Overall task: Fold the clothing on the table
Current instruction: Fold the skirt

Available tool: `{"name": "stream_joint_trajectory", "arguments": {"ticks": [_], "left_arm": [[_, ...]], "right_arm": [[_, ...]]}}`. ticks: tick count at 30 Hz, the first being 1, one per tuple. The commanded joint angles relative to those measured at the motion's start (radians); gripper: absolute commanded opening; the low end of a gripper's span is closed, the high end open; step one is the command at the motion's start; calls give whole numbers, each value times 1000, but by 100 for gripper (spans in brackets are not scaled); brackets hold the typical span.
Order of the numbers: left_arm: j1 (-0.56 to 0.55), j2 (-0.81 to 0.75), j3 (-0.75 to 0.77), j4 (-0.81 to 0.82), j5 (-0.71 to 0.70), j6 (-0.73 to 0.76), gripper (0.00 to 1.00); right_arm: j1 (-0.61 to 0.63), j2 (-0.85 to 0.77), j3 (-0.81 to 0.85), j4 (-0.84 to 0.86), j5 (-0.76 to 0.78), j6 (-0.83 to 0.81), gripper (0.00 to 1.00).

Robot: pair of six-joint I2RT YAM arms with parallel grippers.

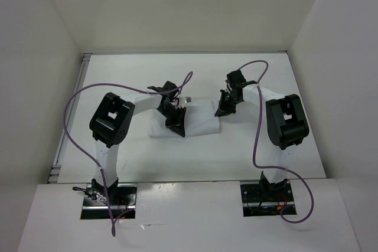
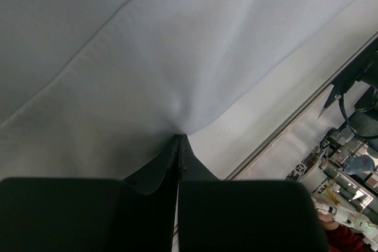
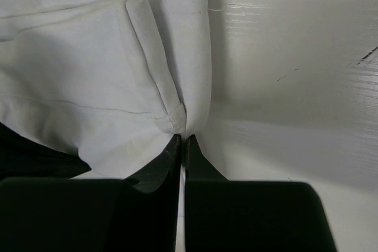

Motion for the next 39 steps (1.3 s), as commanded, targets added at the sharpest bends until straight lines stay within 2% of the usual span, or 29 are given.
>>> {"name": "stream_joint_trajectory", "arguments": {"ticks": [1, 10, 17, 20, 21, 23, 25, 26, 31, 33, 36, 39], "left_arm": [[-16, 43, -9, 42, 26, 6, 0], [-16, 101, -43, 107, -17, -51, 0], [-16, 178, 54, 137, -15, -94, 0], [-7, 140, 91, 137, 21, -115, 0], [6, 109, 100, 137, 21, -115, 2], [25, 10, 123, 116, 21, -129, 19], [64, -49, 152, 87, -6, -129, 30], [79, -104, 152, 65, -30, -129, 33], [180, -184, 154, 10, -161, -97, 31], [205, -184, 123, 10, -214, -97, 22], [243, -193, 88, 10, -392, -97, 11], [257, -183, 57, 10, -457, -97, 7]], "right_arm": [[-6, -36, 61, -15, -5, -20, 0], [9, -168, 176, -107, -123, -30, 0], [115, -204, 224, -119, -197, -41, 0], [115, -204, 224, -128, -177, -32, 0], [115, -204, 236, -128, -151, -44, 0], [115, -193, 248, -148, -151, -44, 0], [115, -182, 257, -148, -151, -56, 0], [115, -182, 257, -157, -140, -65, 0], [115, -153, 279, -167, -140, -75, 0], [124, -144, 305, -167, -140, -75, 0], [124, -119, 332, -176, -131, -75, 0], [124, -92, 358, -185, -131, -75, 0]]}}
